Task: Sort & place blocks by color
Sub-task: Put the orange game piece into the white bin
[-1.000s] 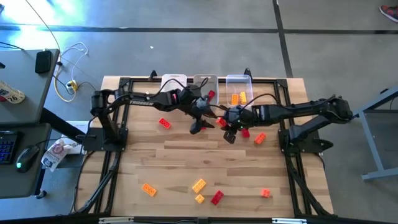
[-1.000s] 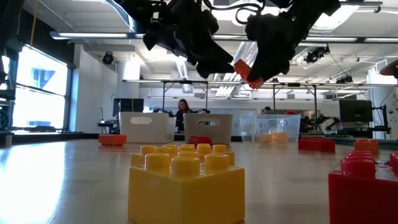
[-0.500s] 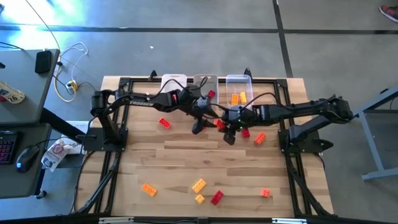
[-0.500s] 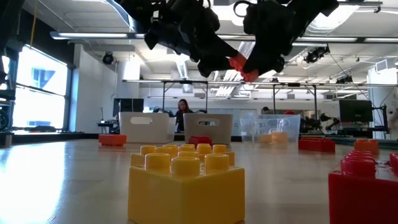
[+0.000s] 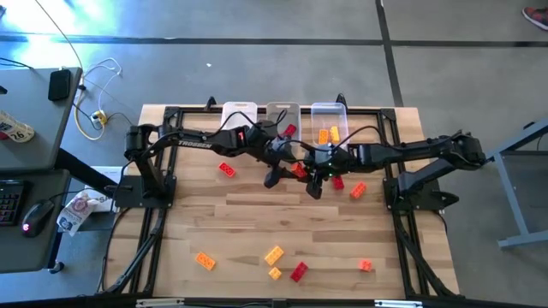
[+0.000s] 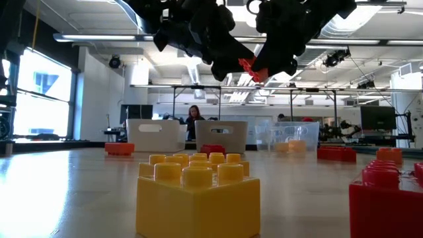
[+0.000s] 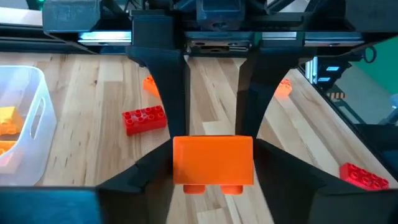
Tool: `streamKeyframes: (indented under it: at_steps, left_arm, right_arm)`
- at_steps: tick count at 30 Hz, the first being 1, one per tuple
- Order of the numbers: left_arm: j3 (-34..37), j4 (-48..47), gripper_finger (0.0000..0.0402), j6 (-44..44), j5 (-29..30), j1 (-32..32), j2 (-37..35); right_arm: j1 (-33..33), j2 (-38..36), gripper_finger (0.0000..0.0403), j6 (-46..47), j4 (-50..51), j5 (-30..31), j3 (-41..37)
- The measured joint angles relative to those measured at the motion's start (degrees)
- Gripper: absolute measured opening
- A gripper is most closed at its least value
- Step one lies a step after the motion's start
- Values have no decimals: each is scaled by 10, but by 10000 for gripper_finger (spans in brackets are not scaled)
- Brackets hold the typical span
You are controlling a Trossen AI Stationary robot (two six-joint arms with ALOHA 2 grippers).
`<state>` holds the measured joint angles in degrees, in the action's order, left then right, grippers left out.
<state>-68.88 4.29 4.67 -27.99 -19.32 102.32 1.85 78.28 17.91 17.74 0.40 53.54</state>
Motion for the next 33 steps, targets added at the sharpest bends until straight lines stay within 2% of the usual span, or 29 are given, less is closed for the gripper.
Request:
streamKeyframes:
  at_steps: [6, 11, 22, 27, 33]
  left_arm:
    - [0, -1, 113, 4, -1, 0, 0]
    - [0, -1, 110, 7, -1, 0, 0]
    - [0, -26, 110, 26, 13, -2, 0]
    - [0, -72, 110, 59, 93, -3, 0]
    - [0, -144, 110, 89, 203, -31, -9]
  right_arm:
    - [0, 0, 111, -4, 1, 0, 0]
    - [0, 0, 125, -4, 1, 0, 0]
    - [0, 0, 206, 4, 3, 17, 0]
    - [0, 0, 234, 8, 3, 20, 0]
    - [0, 0, 239, 44, 31, 46, 0]
